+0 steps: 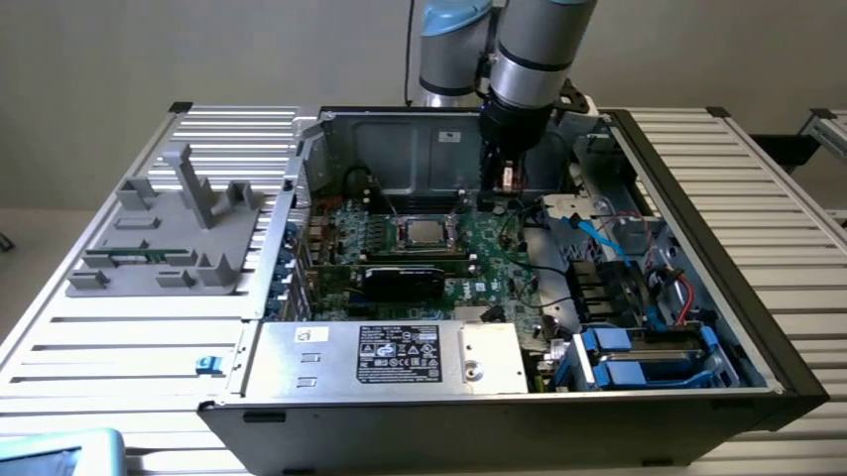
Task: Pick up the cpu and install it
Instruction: 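Close the cpu cover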
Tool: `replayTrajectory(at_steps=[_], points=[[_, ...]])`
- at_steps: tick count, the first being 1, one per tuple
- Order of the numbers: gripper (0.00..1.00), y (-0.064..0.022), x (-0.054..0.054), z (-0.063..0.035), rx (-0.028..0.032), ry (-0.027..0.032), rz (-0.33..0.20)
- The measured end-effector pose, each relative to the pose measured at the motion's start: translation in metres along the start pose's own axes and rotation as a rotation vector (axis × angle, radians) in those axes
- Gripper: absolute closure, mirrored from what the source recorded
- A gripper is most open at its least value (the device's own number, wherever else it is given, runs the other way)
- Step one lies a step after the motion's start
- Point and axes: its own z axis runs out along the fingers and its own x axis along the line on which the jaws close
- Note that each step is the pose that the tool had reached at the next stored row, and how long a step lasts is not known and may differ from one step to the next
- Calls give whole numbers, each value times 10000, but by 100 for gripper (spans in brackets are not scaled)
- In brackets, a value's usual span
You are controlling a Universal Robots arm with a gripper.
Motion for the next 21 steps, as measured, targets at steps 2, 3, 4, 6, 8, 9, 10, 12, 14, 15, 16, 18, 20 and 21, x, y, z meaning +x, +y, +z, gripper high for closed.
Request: replayTrajectory(at_steps=[2, 3, 4, 6, 8, 9, 10, 12, 14, 15, 16, 18, 20, 21], points=[[89, -34, -2, 1, 223, 25, 14], [89, -55, -2, 2, 318, 35, 19], [89, -82, -3, 5, 396, 50, 23], [89, -149, -5, 11, 498, 86, 26], [89, -233, -8, 19, 555, 123, 26], [89, -274, -10, 23, 578, 148, 24], [89, -310, -13, 27, 593, 177, 23], [89, -393, -17, 36, 600, 221, 17], [89, -478, -22, 45, 602, 236, 16], [89, -520, -24, 50, 603, 239, 15], [89, -555, -26, 56, 605, 240, 16], [89, -623, -31, 74, 606, 241, 15], [89, -696, -35, 105, 606, 241, 16], [89, -732, -38, 125, 606, 241, 15]])
